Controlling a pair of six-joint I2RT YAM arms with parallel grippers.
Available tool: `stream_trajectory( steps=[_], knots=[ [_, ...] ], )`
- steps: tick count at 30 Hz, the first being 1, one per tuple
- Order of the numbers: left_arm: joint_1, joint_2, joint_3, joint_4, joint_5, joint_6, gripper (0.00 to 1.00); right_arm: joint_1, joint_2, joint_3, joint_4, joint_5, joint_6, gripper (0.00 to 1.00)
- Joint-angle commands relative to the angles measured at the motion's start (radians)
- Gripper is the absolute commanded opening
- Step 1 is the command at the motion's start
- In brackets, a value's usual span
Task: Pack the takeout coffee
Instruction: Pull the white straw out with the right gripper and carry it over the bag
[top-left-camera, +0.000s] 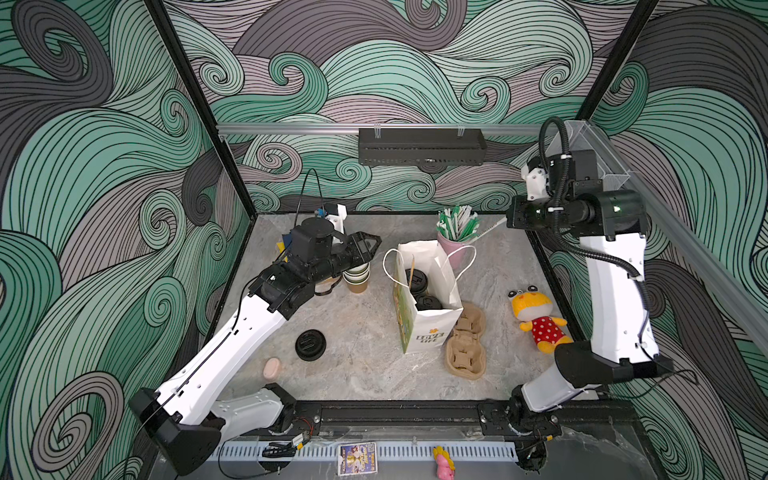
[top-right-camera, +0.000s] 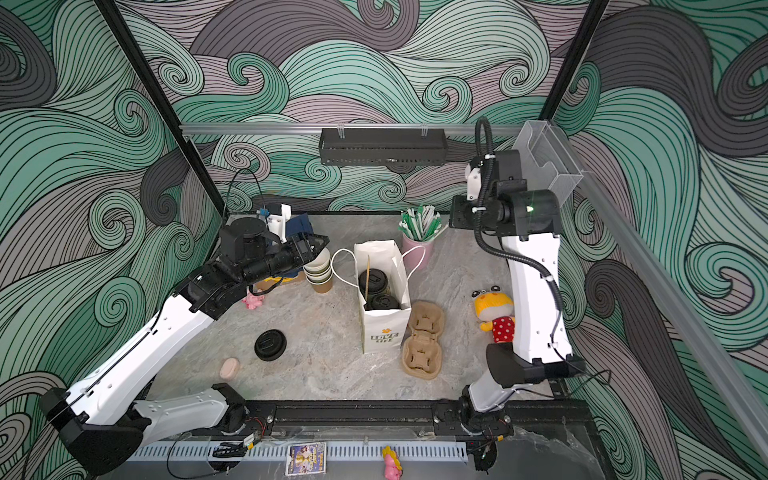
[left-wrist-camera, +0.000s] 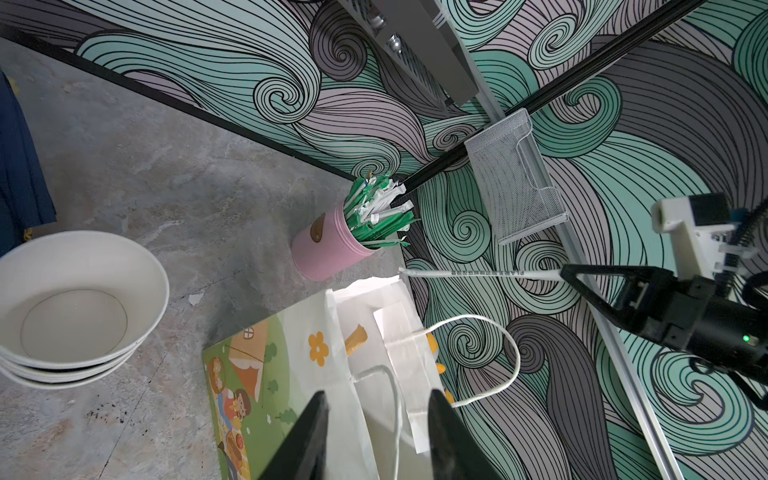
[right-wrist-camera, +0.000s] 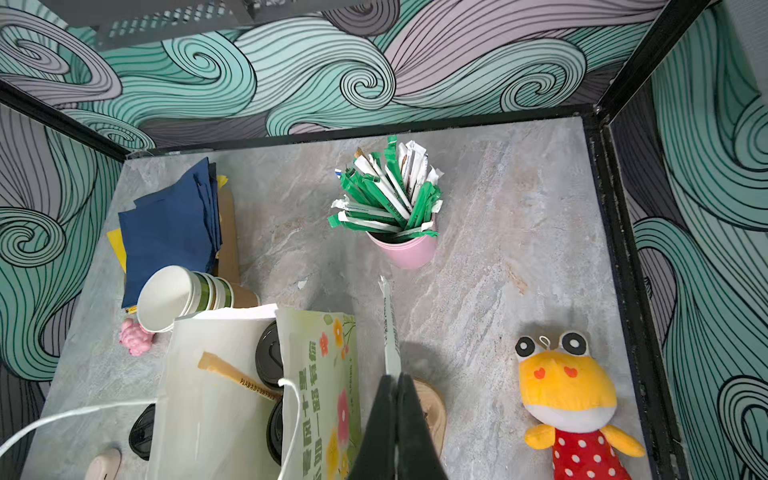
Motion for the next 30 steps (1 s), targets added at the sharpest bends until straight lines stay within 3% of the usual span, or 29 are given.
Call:
stream_trajectory(
  steps=[1,13,21,24,26,30],
  knots=[
    [0.007,-0.024,0.001,-0.012,-0.003,0.031,0.44,0.0,-0.116,0.011,-0.061,0.018,-0.032,0.02],
    [0.037,-0.05,-0.004,-0.035,0.033,0.061,0.46,0.002,-0.325,0.072,-0.034,-0.235,-0.057,0.0],
    [0.037,-0.123,-0.068,-0.033,0.005,0.047,0.46,0.032,-0.268,0.014,-0.1,-0.51,-0.026,0.0],
    [0.037,-0.16,-0.1,-0.038,-0.016,0.037,0.46,0.146,-0.207,0.02,-0.182,-0.456,-0.055,0.0],
    [0.037,-0.18,-0.117,-0.044,-0.028,0.033,0.46,0.246,-0.172,0.008,-0.223,-0.359,-0.079,0.0],
    [0.037,-0.206,-0.134,-0.062,-0.047,0.025,0.46,0.344,-0.101,-0.021,-0.268,-0.205,-0.108,0.0]
  ],
)
